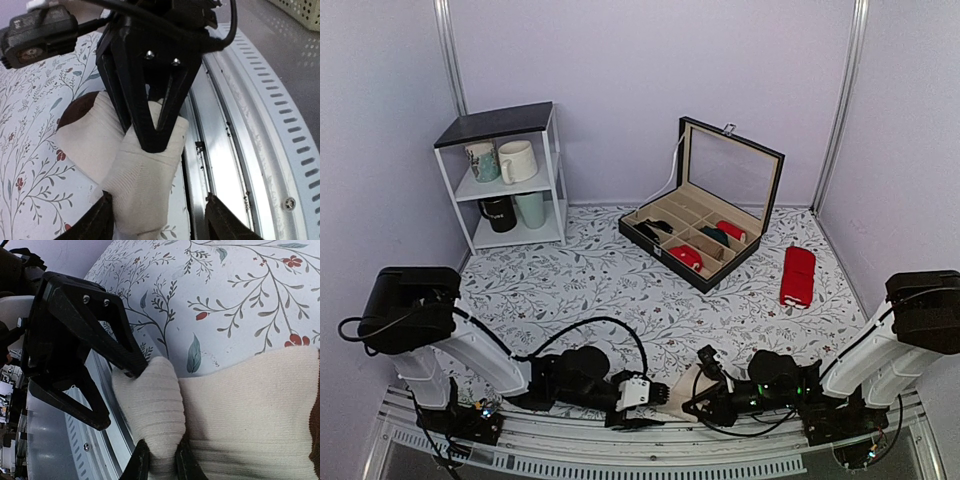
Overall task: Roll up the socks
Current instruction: Roll a pair of socks at the center of the board.
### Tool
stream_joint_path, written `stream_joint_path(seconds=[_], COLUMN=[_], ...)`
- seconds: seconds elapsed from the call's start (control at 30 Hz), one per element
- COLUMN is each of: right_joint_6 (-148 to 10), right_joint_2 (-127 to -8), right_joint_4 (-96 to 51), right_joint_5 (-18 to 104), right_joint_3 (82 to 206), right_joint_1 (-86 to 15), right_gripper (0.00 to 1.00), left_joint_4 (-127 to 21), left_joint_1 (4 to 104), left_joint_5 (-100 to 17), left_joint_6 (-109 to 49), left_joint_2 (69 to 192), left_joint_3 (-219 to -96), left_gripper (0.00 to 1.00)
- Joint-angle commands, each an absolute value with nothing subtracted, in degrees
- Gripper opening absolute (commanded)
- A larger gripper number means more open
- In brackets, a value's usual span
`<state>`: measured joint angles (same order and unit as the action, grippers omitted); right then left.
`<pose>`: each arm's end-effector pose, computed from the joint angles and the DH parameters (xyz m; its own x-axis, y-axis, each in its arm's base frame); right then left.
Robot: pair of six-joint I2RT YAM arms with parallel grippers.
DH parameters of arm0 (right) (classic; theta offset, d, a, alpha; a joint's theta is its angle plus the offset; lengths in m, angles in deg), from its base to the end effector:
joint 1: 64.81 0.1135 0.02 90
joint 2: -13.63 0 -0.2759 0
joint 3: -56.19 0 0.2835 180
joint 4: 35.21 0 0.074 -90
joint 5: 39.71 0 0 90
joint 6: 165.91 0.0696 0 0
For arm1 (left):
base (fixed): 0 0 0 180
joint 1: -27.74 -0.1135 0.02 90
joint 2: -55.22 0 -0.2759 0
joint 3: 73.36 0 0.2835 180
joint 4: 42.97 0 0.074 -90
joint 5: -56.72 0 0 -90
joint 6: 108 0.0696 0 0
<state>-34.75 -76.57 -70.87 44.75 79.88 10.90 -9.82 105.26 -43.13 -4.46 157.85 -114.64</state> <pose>0.0569 0.2507 0.0559 -0.7436 -0.2653 -0.6138 -0.6583 0.4516 0.6023 0.0623 -0.3364 0.0666 0.1336 0.4639 -0.8757 0.9908 -0.0441 0.1277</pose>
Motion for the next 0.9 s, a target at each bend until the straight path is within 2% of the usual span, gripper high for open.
stream_joint_path(seconds=[0.0, 0.33, 0.43, 0.5, 0.6, 0.7, 0.87], right_joint_6=[-34.6, -35.1, -35.3, -35.3, -35.4, -35.7, -36.4], right_joint_2=[-79.7, -80.3, -80.4, -80.2, -79.6, -79.0, -76.6], right_joint_4=[-57.7, -57.5, -57.1, -56.9, -56.3, -55.0, -50.9], right_joint_5=[41.2, 40.2, 39.8, 39.6, 39.8, 39.7, 40.8], right_joint_3=[77.7, 78.2, 78.3, 78.3, 78.3, 78.8, 80.3], right_joint_1=[11.2, 10.6, 10.6, 10.6, 10.4, 10.3, 9.6], right_gripper=[0.10, 0.10, 0.10, 0.10, 0.10, 0.11, 0.15], left_joint_4=[-8.9, -12.9, -14.3, -16.7, -21.0, -23.1, -25.9], left_joint_1=[105.8, 105.9, 105.8, 105.8, 105.8, 105.9, 106.0], left_joint_5=[-43.9, -45.1, -44.9, -45.2, -45.7, -46.4, -46.4], left_joint_6=[-4.1, -4.2, -4.5, -4.3, -4.1, -4.1, -5.1], left_joint_2=[160.0, 163.1, 164.7, 165.5, 166.8, 167.2, 166.6], left_joint_3=[-116.0, -118.8, -120.1, -121.8, -124.2, -125.2, -125.7], left_gripper=[0.62, 0.59, 0.56, 0.48, 0.30, 0.00, 0.00])
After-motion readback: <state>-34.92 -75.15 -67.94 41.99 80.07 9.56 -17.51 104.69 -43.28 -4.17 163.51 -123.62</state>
